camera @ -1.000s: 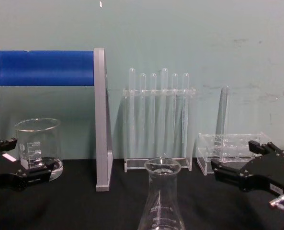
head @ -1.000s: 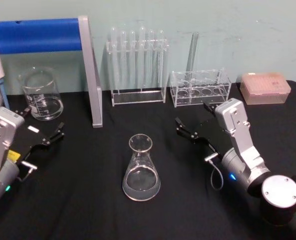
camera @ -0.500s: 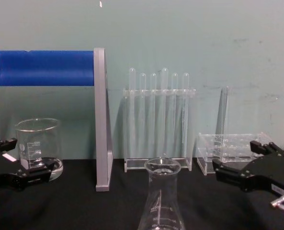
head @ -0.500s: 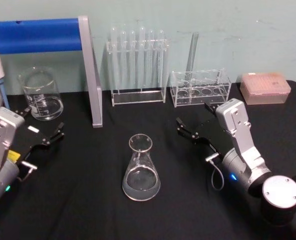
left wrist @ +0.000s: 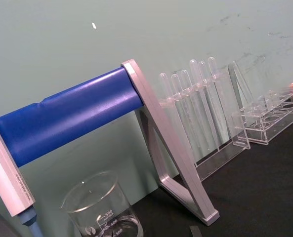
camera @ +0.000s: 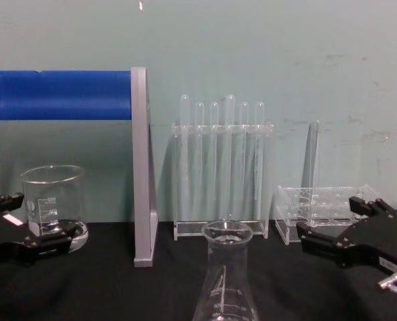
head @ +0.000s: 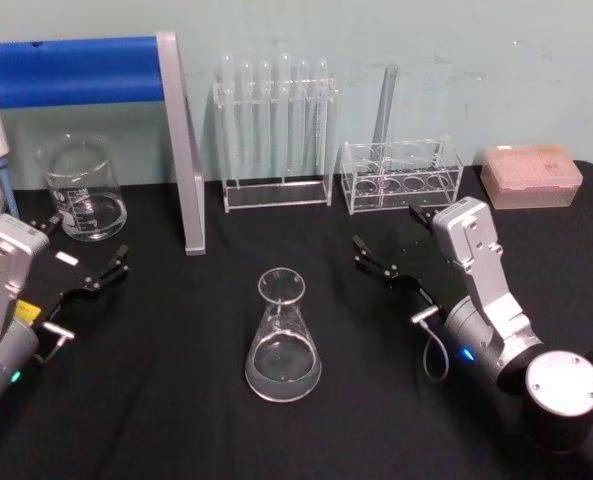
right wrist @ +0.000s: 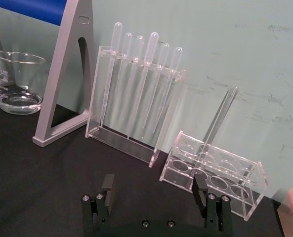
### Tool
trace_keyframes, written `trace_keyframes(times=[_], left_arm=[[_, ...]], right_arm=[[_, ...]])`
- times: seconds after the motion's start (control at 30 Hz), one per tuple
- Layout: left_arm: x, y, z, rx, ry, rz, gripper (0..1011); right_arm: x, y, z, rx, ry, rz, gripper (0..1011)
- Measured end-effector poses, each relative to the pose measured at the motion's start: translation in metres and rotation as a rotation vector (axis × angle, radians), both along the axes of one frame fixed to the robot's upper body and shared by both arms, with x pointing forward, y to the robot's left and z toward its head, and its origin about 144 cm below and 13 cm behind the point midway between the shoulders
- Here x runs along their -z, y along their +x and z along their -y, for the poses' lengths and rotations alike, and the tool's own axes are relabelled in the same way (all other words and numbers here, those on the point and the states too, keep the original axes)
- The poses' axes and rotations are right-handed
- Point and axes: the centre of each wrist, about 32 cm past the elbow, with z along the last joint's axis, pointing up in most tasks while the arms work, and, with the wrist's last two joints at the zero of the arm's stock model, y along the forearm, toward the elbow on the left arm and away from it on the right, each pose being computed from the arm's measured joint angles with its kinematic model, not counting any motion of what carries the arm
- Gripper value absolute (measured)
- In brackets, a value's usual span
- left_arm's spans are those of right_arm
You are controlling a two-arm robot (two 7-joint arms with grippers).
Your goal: Grasp the erlenmeyer flask with one hand, shake it three times, then place it back.
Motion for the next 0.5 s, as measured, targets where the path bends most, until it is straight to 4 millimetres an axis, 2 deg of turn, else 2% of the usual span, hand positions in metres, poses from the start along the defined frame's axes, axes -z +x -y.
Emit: trace_keyframes(times=[0.5], left_arm=[[0.0000,0.0000,0.0000,0.000,0.000,0.000,1001]], right_arm=[[-0.0001,0.0000,0.0001,-0.001,0.000,-0.001,1000]])
